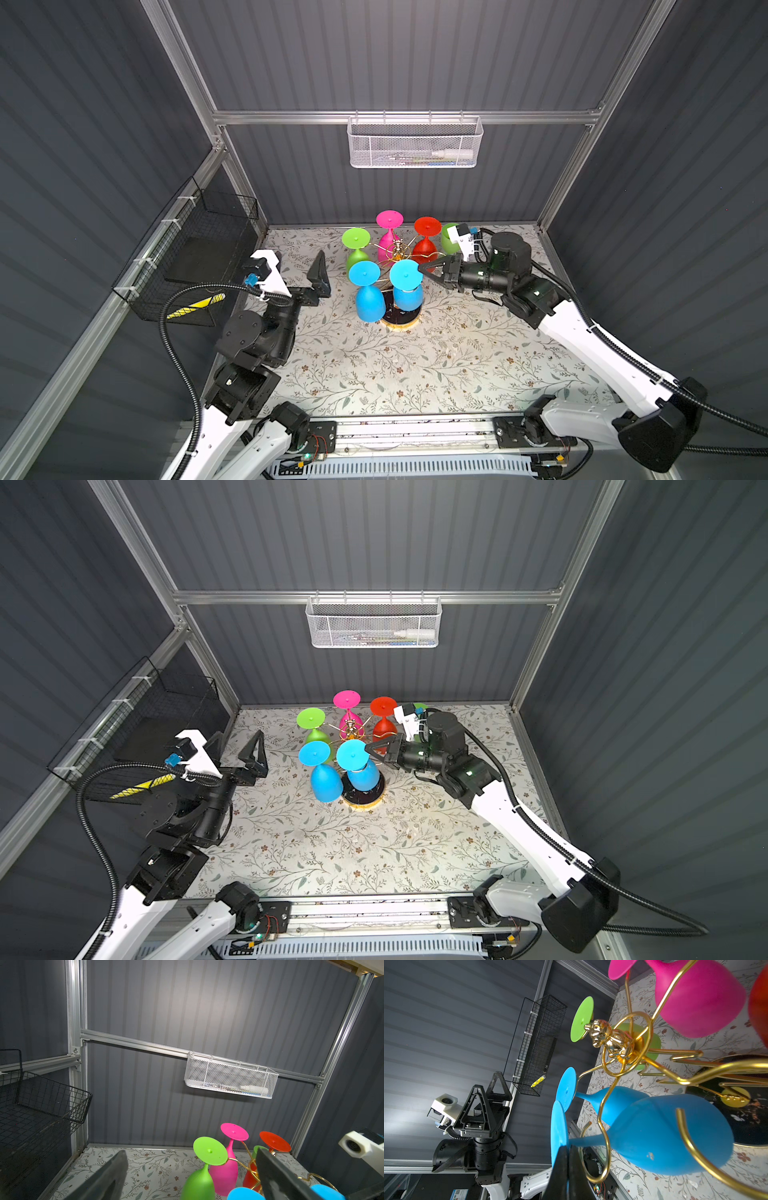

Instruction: Take the wine glass off the wine glass rack

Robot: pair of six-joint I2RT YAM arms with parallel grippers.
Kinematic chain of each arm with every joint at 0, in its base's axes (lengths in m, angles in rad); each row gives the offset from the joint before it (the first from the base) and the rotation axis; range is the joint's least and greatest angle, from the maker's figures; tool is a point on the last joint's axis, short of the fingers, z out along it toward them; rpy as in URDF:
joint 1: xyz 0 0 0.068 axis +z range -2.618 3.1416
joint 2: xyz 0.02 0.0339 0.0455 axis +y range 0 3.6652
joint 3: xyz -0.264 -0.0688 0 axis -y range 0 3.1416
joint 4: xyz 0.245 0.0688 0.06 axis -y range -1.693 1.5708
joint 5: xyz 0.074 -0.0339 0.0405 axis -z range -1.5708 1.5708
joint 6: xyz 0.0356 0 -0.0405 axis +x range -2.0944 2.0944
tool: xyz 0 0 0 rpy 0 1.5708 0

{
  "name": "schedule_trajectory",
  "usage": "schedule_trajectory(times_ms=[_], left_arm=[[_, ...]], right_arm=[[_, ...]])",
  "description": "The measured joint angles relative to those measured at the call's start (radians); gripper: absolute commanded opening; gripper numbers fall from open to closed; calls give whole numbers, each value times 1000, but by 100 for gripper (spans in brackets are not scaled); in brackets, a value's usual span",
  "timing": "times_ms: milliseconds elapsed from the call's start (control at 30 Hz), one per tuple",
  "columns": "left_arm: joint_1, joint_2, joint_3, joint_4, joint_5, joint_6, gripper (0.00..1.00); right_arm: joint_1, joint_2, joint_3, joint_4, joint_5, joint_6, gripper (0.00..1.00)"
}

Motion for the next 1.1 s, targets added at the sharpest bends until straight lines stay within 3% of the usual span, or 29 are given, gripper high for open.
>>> schedule_trajectory(times_ms=[1100], left_arm=[[0,0,0,0,0,0,98]], right_arm=[[41,117,84,43,18,2,0]])
